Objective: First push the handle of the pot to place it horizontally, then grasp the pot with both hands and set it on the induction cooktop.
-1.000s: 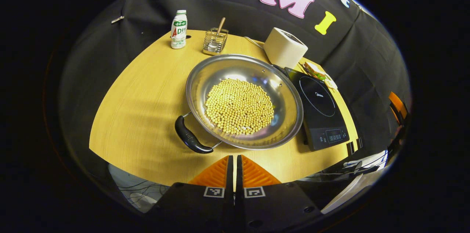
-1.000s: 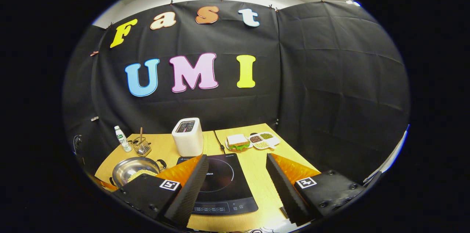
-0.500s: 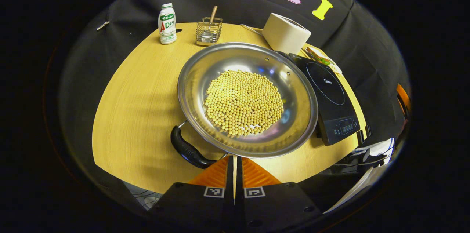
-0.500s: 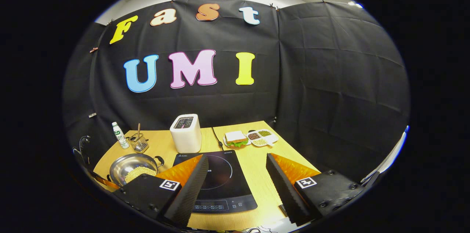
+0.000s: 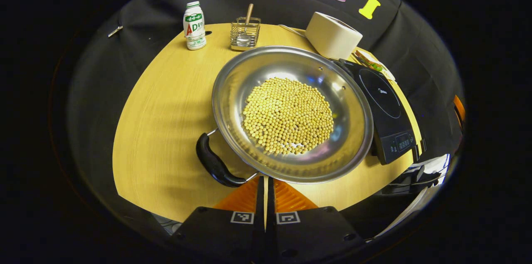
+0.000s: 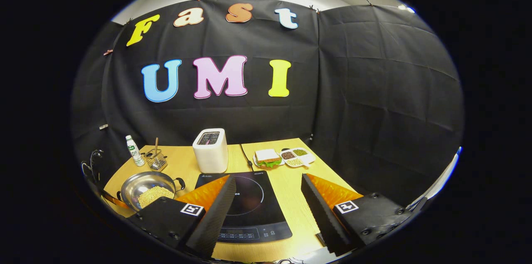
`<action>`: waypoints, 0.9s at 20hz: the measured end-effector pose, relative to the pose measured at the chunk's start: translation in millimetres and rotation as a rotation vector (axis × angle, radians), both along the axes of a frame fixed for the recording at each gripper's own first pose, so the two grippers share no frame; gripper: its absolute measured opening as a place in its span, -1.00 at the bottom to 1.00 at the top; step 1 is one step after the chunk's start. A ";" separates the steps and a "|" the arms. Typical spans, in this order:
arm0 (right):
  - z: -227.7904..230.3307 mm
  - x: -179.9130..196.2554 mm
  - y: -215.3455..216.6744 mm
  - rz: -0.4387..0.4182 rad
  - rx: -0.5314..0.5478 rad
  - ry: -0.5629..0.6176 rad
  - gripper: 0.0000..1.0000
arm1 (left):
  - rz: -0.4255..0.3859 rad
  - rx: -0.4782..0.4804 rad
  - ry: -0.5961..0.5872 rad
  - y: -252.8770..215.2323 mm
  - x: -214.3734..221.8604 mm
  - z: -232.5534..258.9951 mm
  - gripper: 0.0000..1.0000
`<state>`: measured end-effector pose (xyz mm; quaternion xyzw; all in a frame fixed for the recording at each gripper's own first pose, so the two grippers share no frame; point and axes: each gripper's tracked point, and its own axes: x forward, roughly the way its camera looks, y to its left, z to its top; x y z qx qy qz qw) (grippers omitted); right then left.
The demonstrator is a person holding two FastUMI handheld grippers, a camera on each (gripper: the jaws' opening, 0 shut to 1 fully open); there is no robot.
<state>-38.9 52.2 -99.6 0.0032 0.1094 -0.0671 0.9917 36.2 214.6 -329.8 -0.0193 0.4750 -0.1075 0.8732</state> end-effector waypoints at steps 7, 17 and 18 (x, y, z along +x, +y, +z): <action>1.7 5.3 -2.2 -0.013 -0.004 0.000 0.97 | 0.038 0.036 0.007 28.8 26.6 1.0 -0.90; -1.3 7.5 7.6 0.003 -0.043 0.023 0.98 | 0.064 0.100 -0.020 66.2 79.0 7.0 -0.90; -1.4 7.7 8.6 0.004 -0.054 0.024 0.97 | 0.063 0.103 -0.023 68.5 82.2 6.1 -0.90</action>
